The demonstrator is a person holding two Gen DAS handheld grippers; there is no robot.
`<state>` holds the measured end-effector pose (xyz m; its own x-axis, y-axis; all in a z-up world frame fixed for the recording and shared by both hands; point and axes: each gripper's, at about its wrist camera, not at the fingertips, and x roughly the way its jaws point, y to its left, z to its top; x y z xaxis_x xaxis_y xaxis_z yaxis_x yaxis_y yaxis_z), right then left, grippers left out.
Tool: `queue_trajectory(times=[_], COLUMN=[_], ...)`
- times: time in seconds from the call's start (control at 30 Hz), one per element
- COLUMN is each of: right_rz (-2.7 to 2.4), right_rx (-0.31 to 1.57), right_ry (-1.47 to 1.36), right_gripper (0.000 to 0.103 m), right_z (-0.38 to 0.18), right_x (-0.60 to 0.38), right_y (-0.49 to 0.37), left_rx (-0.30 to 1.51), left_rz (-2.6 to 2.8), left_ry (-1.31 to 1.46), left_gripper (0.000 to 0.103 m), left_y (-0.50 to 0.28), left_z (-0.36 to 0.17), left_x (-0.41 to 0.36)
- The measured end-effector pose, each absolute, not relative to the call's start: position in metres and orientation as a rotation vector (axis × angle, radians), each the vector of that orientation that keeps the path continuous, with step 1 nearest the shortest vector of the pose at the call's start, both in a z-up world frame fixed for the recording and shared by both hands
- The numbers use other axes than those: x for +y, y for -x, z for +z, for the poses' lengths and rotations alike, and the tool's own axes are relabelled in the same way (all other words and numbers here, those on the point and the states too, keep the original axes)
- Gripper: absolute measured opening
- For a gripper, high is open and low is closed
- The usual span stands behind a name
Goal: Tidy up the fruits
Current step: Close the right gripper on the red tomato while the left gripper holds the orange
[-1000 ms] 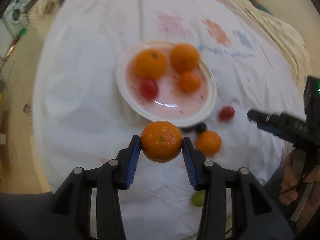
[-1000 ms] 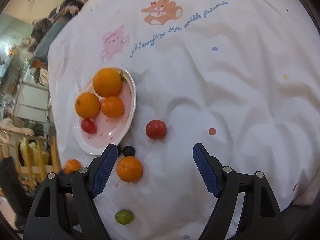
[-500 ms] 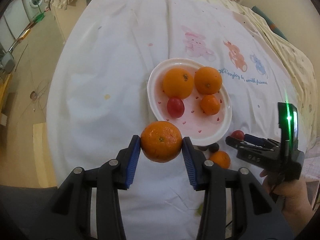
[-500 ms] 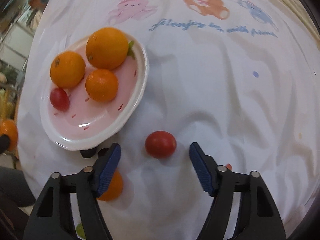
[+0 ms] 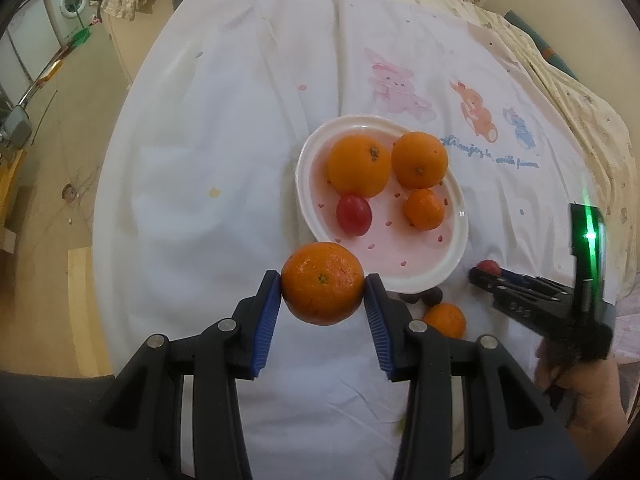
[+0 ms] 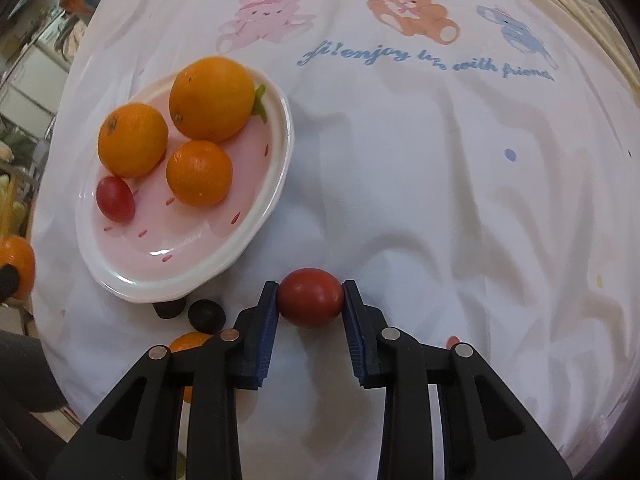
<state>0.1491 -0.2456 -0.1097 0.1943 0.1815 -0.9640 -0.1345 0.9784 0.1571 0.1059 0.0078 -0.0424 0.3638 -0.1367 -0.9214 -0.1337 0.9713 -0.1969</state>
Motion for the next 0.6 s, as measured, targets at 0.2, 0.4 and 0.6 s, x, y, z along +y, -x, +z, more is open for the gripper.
queue_trajectory(times=[0.2, 0.4, 0.6], right_rz=[0.214, 0.204, 0.224], right_rx=[1.312, 1.25, 1.168], right_ry=[-0.13, -0.205, -0.254], right_gripper=[0.033, 0.033, 0.033], right_z=[-0.091, -0.066, -0.04], right_x=[-0.264, -0.275, -0.277], right_y=[-0.141, -0.131, -0.13], left_rx=[1.2, 1.189, 1.194], left_rz=[0.025, 0.046, 0.043], left_ry=[0.239, 0.213, 0.222], left_gripper=[0.038, 0.038, 0.038], left_y=[-0.106, -0.106, -0.104], left_z=[-0.048, -0.051, -0.056], left_x=[0.012, 0.014, 0.016])
